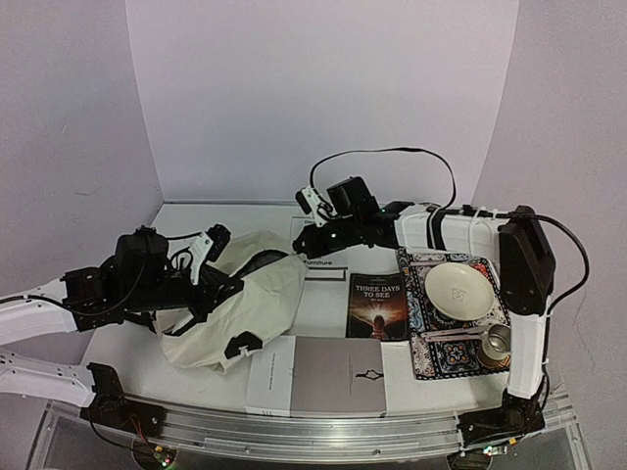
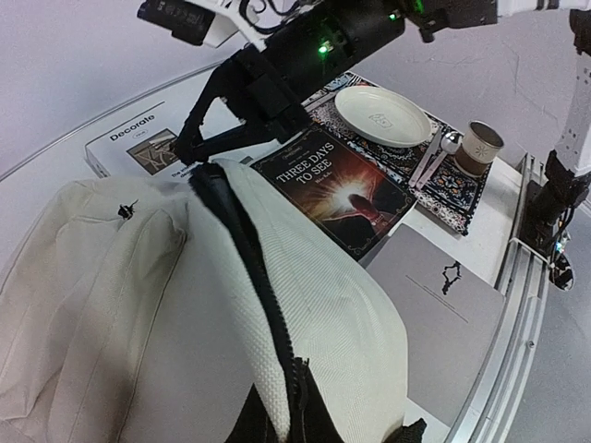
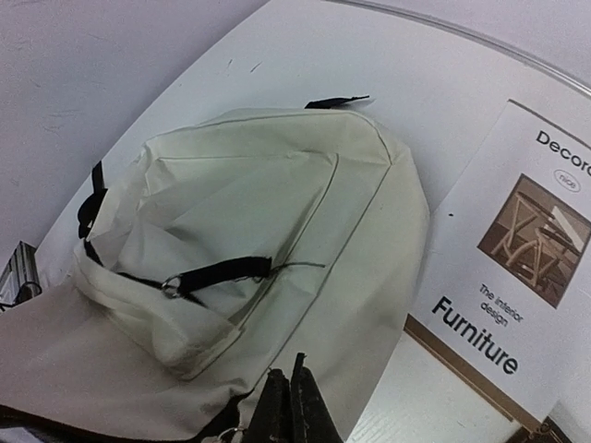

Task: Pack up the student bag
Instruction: Unzip the largest pocket of the student bag.

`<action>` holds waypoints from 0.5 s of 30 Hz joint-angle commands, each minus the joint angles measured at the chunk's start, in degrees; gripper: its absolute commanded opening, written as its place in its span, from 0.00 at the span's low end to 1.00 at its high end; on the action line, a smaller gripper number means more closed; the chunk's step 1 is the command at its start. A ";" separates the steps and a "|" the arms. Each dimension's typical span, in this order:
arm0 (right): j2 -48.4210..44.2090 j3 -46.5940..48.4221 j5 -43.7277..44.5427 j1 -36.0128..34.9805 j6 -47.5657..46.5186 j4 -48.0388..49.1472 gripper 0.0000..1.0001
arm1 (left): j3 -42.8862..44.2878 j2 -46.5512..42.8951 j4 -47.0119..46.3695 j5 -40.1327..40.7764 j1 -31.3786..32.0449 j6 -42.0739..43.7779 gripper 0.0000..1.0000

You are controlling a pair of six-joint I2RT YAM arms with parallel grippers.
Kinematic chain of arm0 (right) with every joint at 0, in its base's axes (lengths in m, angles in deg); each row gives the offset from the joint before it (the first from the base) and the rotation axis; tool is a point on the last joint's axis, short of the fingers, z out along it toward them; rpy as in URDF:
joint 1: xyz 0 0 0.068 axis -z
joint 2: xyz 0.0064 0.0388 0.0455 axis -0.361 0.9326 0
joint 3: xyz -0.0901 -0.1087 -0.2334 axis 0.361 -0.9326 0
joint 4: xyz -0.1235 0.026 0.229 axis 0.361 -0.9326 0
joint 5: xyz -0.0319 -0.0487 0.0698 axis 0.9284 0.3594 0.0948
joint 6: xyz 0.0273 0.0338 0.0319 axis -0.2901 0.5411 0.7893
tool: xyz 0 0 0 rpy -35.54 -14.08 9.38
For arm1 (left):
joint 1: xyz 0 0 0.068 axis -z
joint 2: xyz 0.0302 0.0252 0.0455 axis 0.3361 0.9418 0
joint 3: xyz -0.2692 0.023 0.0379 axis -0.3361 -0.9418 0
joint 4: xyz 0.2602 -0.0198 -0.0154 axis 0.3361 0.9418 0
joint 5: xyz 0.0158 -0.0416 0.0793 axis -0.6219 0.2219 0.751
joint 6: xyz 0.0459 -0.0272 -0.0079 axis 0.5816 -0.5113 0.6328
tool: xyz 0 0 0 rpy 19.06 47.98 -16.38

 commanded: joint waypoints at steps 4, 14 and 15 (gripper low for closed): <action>8.35 8.24 5.47 5.36 -0.03 -3.32 0.00 | 0.20 -8.57 0.27 -8.43 0.70 -0.97 0.00; 7.58 11.36 -2.30 5.34 4.93 -3.42 0.22 | 5.38 4.32 -0.33 7.82 0.67 -6.82 0.00; 5.84 9.79 -2.32 5.29 5.37 -3.39 0.27 | 6.41 5.96 -0.35 9.16 0.66 -7.47 0.00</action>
